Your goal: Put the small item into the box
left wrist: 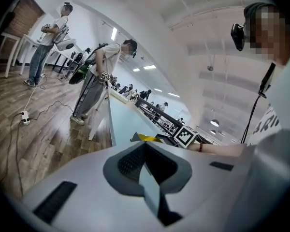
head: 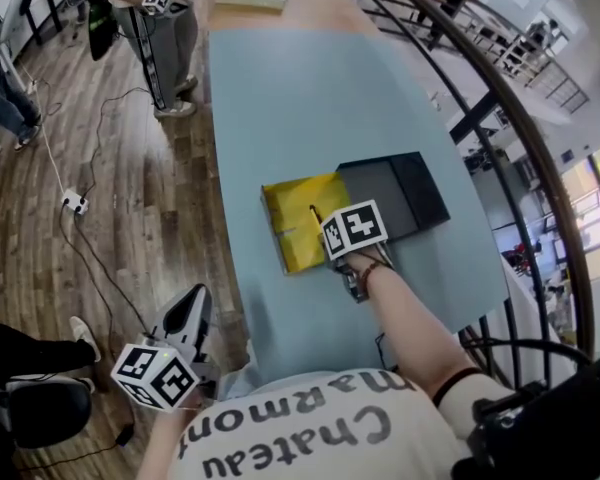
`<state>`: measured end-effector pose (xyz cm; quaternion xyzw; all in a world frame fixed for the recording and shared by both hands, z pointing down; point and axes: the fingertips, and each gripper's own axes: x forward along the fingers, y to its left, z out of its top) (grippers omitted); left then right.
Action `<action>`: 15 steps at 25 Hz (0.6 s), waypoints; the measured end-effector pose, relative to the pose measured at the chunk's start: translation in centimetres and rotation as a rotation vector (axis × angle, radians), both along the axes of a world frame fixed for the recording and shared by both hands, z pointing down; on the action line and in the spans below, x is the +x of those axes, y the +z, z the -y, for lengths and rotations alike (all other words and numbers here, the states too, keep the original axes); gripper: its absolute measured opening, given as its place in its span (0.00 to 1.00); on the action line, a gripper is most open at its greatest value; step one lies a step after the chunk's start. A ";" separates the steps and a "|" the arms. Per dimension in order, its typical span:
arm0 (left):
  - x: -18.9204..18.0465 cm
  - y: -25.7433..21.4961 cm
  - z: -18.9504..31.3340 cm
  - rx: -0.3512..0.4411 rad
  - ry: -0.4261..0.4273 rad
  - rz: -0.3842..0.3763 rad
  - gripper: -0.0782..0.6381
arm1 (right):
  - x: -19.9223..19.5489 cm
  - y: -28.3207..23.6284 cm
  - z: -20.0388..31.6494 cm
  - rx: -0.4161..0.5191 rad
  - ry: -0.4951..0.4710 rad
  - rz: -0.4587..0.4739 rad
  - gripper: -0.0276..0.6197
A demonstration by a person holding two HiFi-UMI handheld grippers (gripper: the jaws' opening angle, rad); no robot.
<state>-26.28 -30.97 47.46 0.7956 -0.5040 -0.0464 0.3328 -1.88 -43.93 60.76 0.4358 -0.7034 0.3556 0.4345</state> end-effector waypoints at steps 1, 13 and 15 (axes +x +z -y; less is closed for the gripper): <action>0.0 -0.1 -0.1 0.000 -0.001 -0.001 0.11 | 0.0 0.0 0.0 -0.003 0.002 -0.001 0.16; -1.6 -0.2 -1.7 0.000 -0.042 -0.006 0.11 | 0.0 0.4 0.0 -0.037 0.001 -0.021 0.16; -1.8 -0.3 -1.9 0.000 -0.048 -0.008 0.11 | 0.0 0.4 0.0 -0.043 -0.001 -0.027 0.16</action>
